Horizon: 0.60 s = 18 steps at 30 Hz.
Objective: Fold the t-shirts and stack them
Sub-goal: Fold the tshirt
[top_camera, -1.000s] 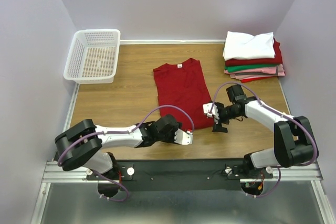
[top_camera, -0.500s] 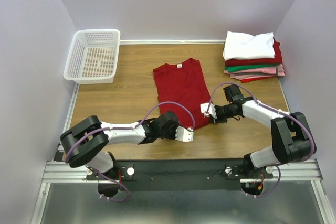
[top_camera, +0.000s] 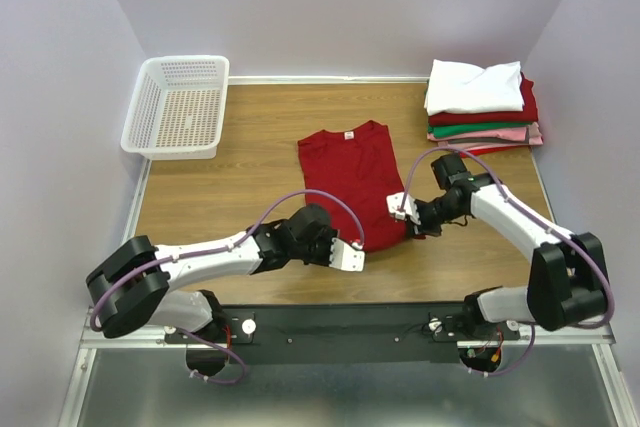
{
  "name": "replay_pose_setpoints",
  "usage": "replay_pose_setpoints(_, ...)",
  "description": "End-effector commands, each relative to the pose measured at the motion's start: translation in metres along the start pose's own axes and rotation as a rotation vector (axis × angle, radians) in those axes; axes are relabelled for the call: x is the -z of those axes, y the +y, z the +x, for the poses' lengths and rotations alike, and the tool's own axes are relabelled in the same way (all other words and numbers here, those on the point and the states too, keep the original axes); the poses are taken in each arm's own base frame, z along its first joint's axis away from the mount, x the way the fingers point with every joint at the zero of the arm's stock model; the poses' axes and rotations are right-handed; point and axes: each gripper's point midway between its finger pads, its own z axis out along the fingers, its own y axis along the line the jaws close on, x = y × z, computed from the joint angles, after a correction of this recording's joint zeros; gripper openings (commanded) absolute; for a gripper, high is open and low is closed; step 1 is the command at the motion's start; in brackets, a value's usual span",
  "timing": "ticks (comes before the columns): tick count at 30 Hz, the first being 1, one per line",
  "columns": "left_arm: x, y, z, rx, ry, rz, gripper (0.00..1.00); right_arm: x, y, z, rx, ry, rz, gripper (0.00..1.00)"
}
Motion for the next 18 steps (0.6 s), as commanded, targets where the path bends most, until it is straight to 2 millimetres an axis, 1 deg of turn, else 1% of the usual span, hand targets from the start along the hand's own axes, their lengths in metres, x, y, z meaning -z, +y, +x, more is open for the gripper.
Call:
replay_pose_setpoints(1, 0.010, -0.020, -0.030, -0.002, -0.107, 0.150, 0.00, 0.023, 0.046, -0.023, -0.038, -0.040, -0.105, 0.00)
replay_pose_setpoints(3, 0.014, -0.022, -0.039, -0.007, -0.128, 0.171, 0.00, 0.032, 0.049, -0.030, -0.028, -0.044, -0.094, 0.00)
replay_pose_setpoints(4, 0.019, -0.025, -0.044, -0.009, -0.145, 0.185, 0.00, 0.037, 0.054, -0.034, -0.036, -0.048, -0.097, 0.00)
replay_pose_setpoints(6, 0.026, -0.021, -0.053, -0.013, -0.168, 0.173, 0.00, 0.050, 0.050, -0.047, -0.006, -0.061, -0.045, 0.00)
replay_pose_setpoints(8, 0.039, -0.004, -0.065, -0.031, -0.193, 0.104, 0.00, 0.059, 0.042, -0.057, -0.022, -0.073, 0.008, 0.00)
replay_pose_setpoints(9, 0.043, 0.004, -0.068, -0.044, -0.197, 0.069, 0.00, 0.067, 0.032, -0.065, -0.009, -0.081, 0.050, 0.00)
replay_pose_setpoints(10, 0.052, 0.021, -0.072, -0.060, -0.203, -0.007, 0.00, 0.071, 0.023, -0.067, -0.034, -0.076, 0.088, 0.00)
replay_pose_setpoints(12, 0.059, 0.043, -0.074, -0.088, -0.211, -0.094, 0.00, 0.077, 0.007, -0.071, -0.047, -0.064, 0.133, 0.00)
replay_pose_setpoints(13, 0.063, 0.060, -0.079, -0.095, -0.228, -0.152, 0.00, 0.081, -0.009, -0.074, -0.065, -0.056, 0.169, 0.00)
replay_pose_setpoints(14, 0.067, 0.077, -0.072, -0.082, -0.222, -0.200, 0.00, 0.083, -0.019, -0.071, -0.076, -0.032, 0.195, 0.00)
replay_pose_setpoints(15, 0.070, 0.089, -0.074, -0.097, -0.232, -0.228, 0.00, 0.083, -0.028, -0.070, -0.090, -0.022, 0.216, 0.00)
replay_pose_setpoints(16, 0.065, 0.102, -0.074, -0.100, -0.239, -0.252, 0.00, 0.083, -0.047, -0.070, -0.118, -0.023, 0.259, 0.00)
replay_pose_setpoints(17, 0.065, 0.112, -0.072, -0.107, -0.235, -0.274, 0.00, 0.084, -0.056, -0.068, -0.129, -0.013, 0.282, 0.00)
replay_pose_setpoints(18, 0.065, 0.124, -0.064, -0.099, -0.221, -0.298, 0.00, 0.084, -0.066, -0.064, -0.146, 0.003, 0.309, 0.00)
